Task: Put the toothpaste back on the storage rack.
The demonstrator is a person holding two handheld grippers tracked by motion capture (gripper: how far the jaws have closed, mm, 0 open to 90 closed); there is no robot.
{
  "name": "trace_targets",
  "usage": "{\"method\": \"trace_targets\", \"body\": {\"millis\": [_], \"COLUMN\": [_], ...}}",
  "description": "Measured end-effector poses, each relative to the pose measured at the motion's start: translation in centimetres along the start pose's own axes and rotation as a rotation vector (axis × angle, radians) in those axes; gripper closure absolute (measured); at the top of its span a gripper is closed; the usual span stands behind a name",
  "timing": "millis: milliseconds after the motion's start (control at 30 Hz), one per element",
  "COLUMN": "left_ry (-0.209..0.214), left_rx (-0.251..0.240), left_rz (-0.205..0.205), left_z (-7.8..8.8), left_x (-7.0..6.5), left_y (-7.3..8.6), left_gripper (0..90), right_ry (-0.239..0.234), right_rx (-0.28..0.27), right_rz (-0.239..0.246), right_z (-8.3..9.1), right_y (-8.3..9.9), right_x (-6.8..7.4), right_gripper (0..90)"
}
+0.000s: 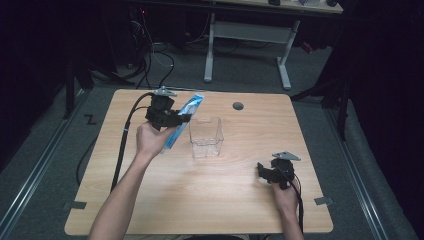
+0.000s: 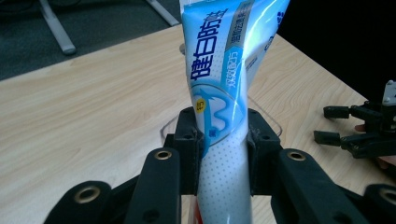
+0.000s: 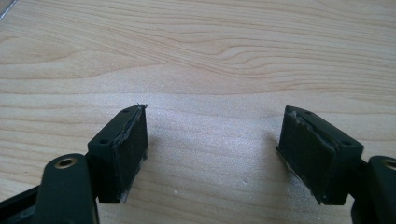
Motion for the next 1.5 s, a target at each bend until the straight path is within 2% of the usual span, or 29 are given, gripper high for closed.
{"method": "trace_targets", "body": {"millis": [367,500,667,867,1000,1500], "left_ry": [0.002,0.027,0.027,0.055,0.09,0.047], "left_rx": [0.016,0.006,0.012,-0.005,-0.04,-0.059], "left_rz": [-0.053,-0.054,-0.068,-0.051,-0.025,-0.018], "left_z": [-1.8,-2.6,-3.5,-4.4,-4.8,-6.5], "left_x": [-1.7,-2.2,-2.8,-2.7,-2.4,-1.8], "left_y": [-2.8,-3.7,-4.6,-5.1,-5.5,-6.6], "left_gripper": [71.1,71.1,71.1,71.0,70.9,70.8], "right_ry": [-0.005,-0.005,-0.006,-0.005,-0.006,-0.006], "right_rx": [-0.001,-0.001,0.0,0.0,0.0,-0.001], "right_rz": [0.004,0.005,0.005,0.007,0.007,0.004], "right_z": [0.0,0.0,0.0,0.0,0.0,0.0], "right_y": [0.0,0.0,0.0,0.0,0.0,0.0], "right_x": [0.1,0.1,0.1,0.1,0.1,0.1], "right_gripper": [23.8,23.8,23.8,23.8,23.8,23.8]}}
Point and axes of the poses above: each handheld gripper's, and its own axes: z roughly backward along the jaws, y roughly out of its underside, x roughly to its left, the point moved 6 cm from there along -z, roughly forward along the jaws, and after that the axes turned 12 degrees about x, right-handed, at the moved point
